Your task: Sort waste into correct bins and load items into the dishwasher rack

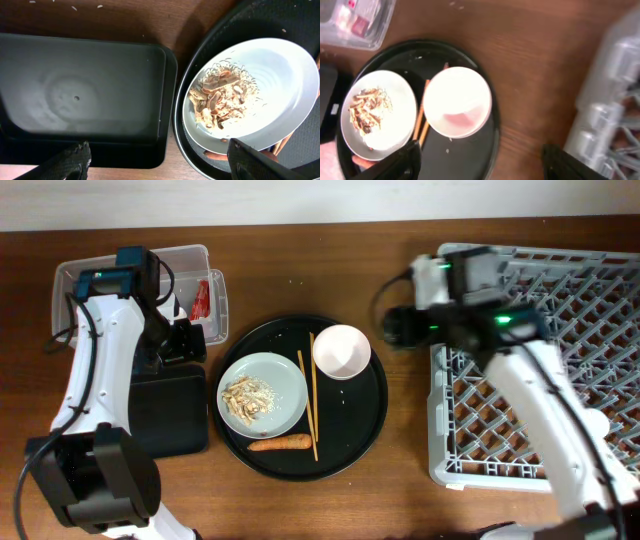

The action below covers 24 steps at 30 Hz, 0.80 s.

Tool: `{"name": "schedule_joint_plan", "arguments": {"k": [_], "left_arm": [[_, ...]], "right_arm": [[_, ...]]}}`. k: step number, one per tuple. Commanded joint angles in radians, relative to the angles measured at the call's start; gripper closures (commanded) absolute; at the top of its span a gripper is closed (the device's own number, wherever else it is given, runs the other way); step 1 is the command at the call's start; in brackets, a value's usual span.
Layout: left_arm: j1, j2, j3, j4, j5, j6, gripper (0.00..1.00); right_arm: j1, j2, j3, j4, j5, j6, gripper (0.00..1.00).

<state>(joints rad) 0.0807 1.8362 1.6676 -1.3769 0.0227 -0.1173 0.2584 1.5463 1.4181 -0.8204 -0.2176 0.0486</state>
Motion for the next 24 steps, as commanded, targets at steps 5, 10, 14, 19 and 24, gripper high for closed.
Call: {"name": "schedule_joint_plan", "arguments": {"k": [5, 10, 14, 19, 24], "left_arm": [[0.001, -0.026, 0.011, -0.001, 0.015, -0.002, 0.13], [0.001, -0.026, 0.010, -0.001, 0.015, -0.003, 0.13], [0.001, -0.026, 0.011, -0.001, 0.015, -0.003, 0.13], [0.001, -0.026, 0.011, -0.001, 0.015, -0.003, 0.13], [0.001, -0.026, 0.011, -0.001, 0.015, -0.002, 0.13]], "right_arm": [[0.121, 0.266, 0.012, 0.100, 0.207, 0.209, 0.32], [0.121, 0.424, 0.012, 0.129, 0.175, 0.249, 0.57], [0.121, 0.472, 0.011, 0.129, 0.143, 0.249, 0.73], [0.117, 0.464, 0.016, 0.112, 0.144, 0.248, 0.96], [0.032, 0.317, 0.183, -0.068, 0.236, 0.213, 0.96]]}}
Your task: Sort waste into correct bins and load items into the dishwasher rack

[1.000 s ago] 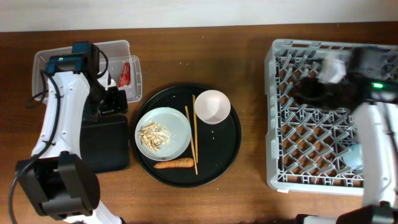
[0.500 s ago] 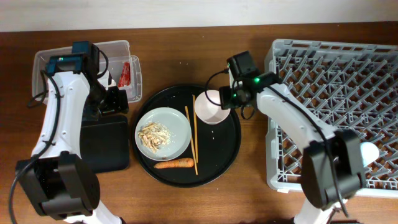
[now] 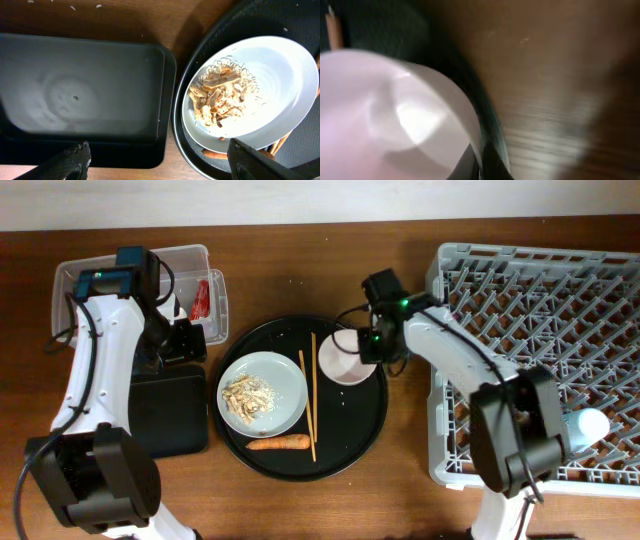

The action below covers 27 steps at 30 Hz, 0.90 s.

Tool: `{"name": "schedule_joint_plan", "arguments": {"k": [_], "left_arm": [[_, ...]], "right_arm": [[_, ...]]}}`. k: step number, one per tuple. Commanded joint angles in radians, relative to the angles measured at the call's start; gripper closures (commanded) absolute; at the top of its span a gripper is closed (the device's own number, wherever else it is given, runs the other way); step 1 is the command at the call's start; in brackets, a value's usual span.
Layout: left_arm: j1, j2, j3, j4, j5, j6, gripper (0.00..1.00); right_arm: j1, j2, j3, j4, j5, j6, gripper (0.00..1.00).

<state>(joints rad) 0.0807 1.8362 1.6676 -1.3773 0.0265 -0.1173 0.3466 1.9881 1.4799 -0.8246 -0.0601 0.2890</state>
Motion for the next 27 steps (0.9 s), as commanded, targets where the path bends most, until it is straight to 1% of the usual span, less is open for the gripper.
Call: {"name": "schedule_joint_plan", "arguments": {"k": [1, 4, 7, 8, 9, 12, 13, 15, 17, 18, 19, 22, 24, 25, 27], "left_arm": [[0.001, -0.026, 0.011, -0.001, 0.011, -0.002, 0.13], [0.001, -0.026, 0.011, -0.003, 0.011, -0.002, 0.13], [0.001, -0.026, 0.011, -0.003, 0.011, -0.002, 0.13], [0.001, -0.026, 0.011, -0.002, 0.011, -0.002, 0.13], [0.001, -0.026, 0.011, -0.002, 0.011, -0.002, 0.13], [0.001, -0.026, 0.010, -0.002, 0.011, -0.002, 0.13], [0.001, -0.026, 0.011, -0.002, 0.012, -0.003, 0.13], [0.001, -0.026, 0.011, -0.002, 0.027, -0.002, 0.13], [0.001, -0.026, 0.011, -0.001, 0.039, -0.002, 0.13], [0.001, -0.026, 0.011, 0.001, 0.040, -0.002, 0.13], [0.001, -0.026, 0.011, 0.003, 0.040, -0.002, 0.13], [0.001, -0.026, 0.011, 0.004, 0.040, -0.002, 0.13], [0.001, -0.026, 0.011, 0.003, 0.041, -0.003, 0.13], [0.001, -0.026, 0.011, 0.003, 0.041, -0.003, 0.13], [0.001, -0.026, 0.011, 0.003, 0.041, -0.003, 0.13]], "right_arm": [[-0.080, -0.165, 0.167, -0.110, 0.110, -0.055, 0.96], [-0.163, -0.272, 0.243, -0.183, 0.286, -0.080, 0.96], [-0.264, -0.351, 0.245, -0.182, 0.412, -0.103, 0.96], [-0.319, -0.368, 0.245, -0.182, 0.450, -0.147, 0.96], [-0.352, -0.372, 0.245, -0.182, 0.482, -0.164, 0.96], [-0.490, -0.359, 0.244, -0.146, 0.728, -0.165, 0.96], [-0.516, -0.353, 0.244, -0.121, 0.790, -0.165, 0.96], [-0.559, -0.330, 0.240, -0.060, 0.981, -0.144, 0.96], [-0.588, -0.271, 0.240, 0.007, 1.196, -0.142, 0.96], [-0.597, -0.239, 0.240, 0.035, 1.257, -0.142, 0.96], [-0.606, -0.205, 0.240, 0.054, 1.297, -0.142, 0.96], [-0.623, -0.064, 0.240, 0.066, 1.302, -0.115, 0.96], [-0.616, -0.008, 0.240, 0.065, 1.302, -0.114, 0.96], [-0.607, 0.035, 0.240, 0.052, 1.298, -0.077, 0.96], [-0.584, 0.080, 0.237, -0.018, 1.222, 0.030, 0.96]]}}
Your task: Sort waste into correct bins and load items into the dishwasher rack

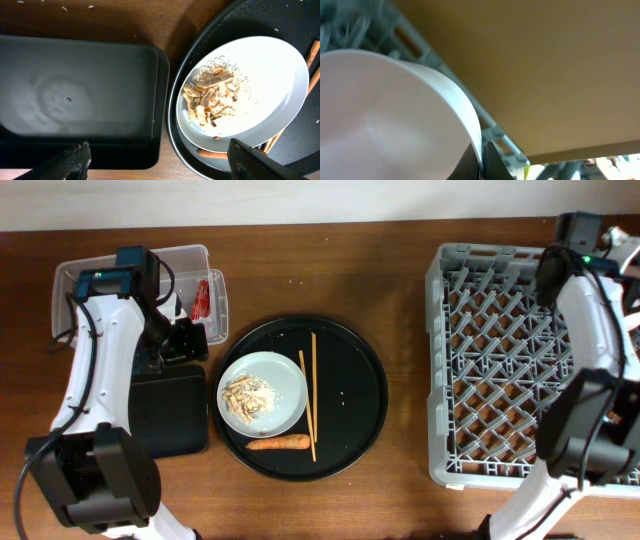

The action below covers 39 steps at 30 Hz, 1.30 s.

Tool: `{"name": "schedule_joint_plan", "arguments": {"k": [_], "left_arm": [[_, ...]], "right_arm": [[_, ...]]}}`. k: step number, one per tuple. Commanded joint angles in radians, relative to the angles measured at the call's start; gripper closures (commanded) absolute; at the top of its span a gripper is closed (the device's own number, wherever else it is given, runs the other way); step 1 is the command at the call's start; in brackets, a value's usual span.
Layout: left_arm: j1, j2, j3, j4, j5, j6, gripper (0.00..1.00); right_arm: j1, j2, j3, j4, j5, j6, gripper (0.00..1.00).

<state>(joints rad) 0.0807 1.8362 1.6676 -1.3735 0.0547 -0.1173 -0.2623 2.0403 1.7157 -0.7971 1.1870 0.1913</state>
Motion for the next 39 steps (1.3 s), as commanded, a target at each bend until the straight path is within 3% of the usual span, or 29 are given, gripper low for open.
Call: {"name": "schedule_joint_plan", "arguments": {"k": [1, 3, 12, 16, 18, 20, 21, 24, 25, 27, 28, 30, 34, 39], "left_arm": [[0.001, -0.026, 0.011, 0.000, 0.013, -0.002, 0.13], [0.001, -0.026, 0.010, -0.001, 0.013, -0.003, 0.13], [0.001, -0.026, 0.011, -0.001, 0.013, -0.002, 0.13], [0.001, -0.026, 0.011, -0.001, 0.013, -0.002, 0.13], [0.001, -0.026, 0.011, -0.001, 0.013, -0.002, 0.13], [0.001, -0.026, 0.011, 0.000, 0.013, -0.002, 0.13], [0.001, -0.026, 0.011, -0.001, 0.013, -0.002, 0.13], [0.001, -0.026, 0.011, -0.007, 0.012, -0.002, 0.13], [0.001, -0.026, 0.011, -0.009, 0.013, -0.002, 0.13], [0.001, -0.026, 0.011, -0.009, 0.013, -0.002, 0.02], [0.001, -0.026, 0.011, -0.008, 0.012, -0.002, 0.01], [0.001, -0.026, 0.011, -0.008, 0.013, -0.002, 0.01], [0.001, -0.026, 0.011, -0.009, 0.013, -0.002, 0.01], [0.001, -0.026, 0.011, -0.009, 0.013, -0.002, 0.01]], "right_arm": [[0.030, 0.035, -0.004, -0.064, -0.058, 0.159, 0.96], [0.047, 0.037, -0.014, -0.095, -0.111, 0.213, 0.96], [0.106, 0.037, -0.016, -0.225, -0.194, 0.219, 0.96], [0.105, 0.036, -0.016, -0.356, -0.369, 0.218, 0.96], [0.106, 0.032, -0.015, -0.406, -0.426, 0.218, 0.89], [0.106, 0.019, -0.015, -0.456, -0.483, 0.218, 0.60], [0.106, 0.002, -0.015, -0.480, -0.505, 0.218, 0.52], [0.106, -0.089, -0.014, -0.498, -0.577, 0.205, 0.43], [0.106, -0.138, -0.012, -0.497, -0.639, 0.201, 0.34], [0.112, -0.227, 0.004, -0.487, -0.869, 0.086, 0.25], [0.123, -0.278, 0.005, -0.471, -1.090, -0.008, 0.24], [0.203, -0.332, 0.005, -0.467, -1.347, -0.064, 0.24], [0.428, -0.291, 0.005, -0.430, -1.378, -0.035, 0.23], [0.739, -0.111, 0.005, -0.218, -1.273, 0.111, 0.24]]}}
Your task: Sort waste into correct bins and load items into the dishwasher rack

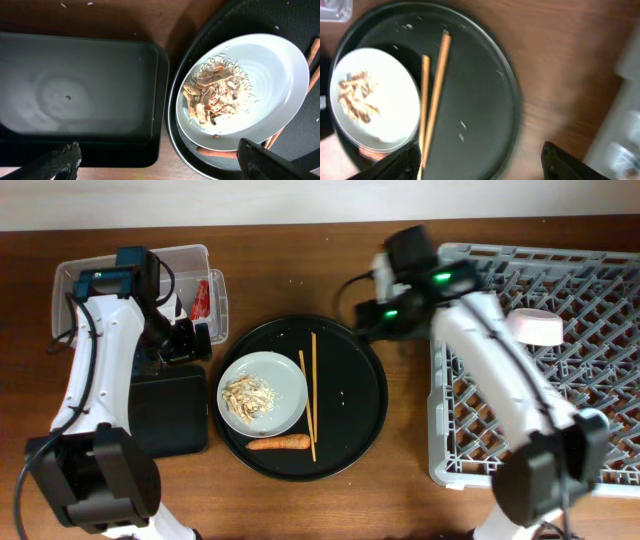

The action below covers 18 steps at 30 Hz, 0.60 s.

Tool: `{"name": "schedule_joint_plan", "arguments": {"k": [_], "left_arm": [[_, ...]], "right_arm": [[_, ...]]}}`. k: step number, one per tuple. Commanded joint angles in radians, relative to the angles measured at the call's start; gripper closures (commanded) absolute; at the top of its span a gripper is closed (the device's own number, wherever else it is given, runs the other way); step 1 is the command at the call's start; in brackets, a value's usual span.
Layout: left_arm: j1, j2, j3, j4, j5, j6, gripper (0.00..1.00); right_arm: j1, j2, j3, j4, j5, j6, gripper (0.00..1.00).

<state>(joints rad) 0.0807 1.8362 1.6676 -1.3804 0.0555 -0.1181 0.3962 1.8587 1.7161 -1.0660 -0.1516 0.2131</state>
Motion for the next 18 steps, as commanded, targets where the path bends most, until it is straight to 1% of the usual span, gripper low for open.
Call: {"name": "schedule_joint_plan", "arguments": {"k": [1, 3, 5, 8, 10, 16, 18], "left_arm": [[0.001, -0.026, 0.011, -0.002, 0.012, -0.002, 0.01], [0.001, -0.026, 0.011, -0.002, 0.012, -0.002, 0.01], [0.001, -0.026, 0.010, -0.002, 0.012, -0.002, 0.01], [0.001, -0.026, 0.011, -0.002, 0.012, -0.002, 0.01], [0.001, -0.026, 0.010, -0.002, 0.012, -0.002, 0.01], [0.001, -0.026, 0.011, -0.002, 0.012, -0.002, 0.01], [0.001, -0.026, 0.010, -0.002, 0.012, -0.002, 0.01]], "right_arm": [[0.111, 0.100, 0.004, 0.085, 0.099, 0.114, 0.24], [0.166, 0.178, 0.004, 0.178, 0.120, 0.128, 0.24], [0.197, 0.247, 0.004, 0.212, 0.172, 0.188, 0.25], [0.205, 0.307, 0.004, 0.233, 0.198, 0.216, 0.29], [0.207, 0.342, 0.004, 0.244, 0.198, 0.216, 0.36], [0.214, 0.395, -0.003, 0.235, 0.190, 0.242, 0.39], [0.215, 0.400, -0.007, 0.229, 0.191, 0.255, 0.46]]}}
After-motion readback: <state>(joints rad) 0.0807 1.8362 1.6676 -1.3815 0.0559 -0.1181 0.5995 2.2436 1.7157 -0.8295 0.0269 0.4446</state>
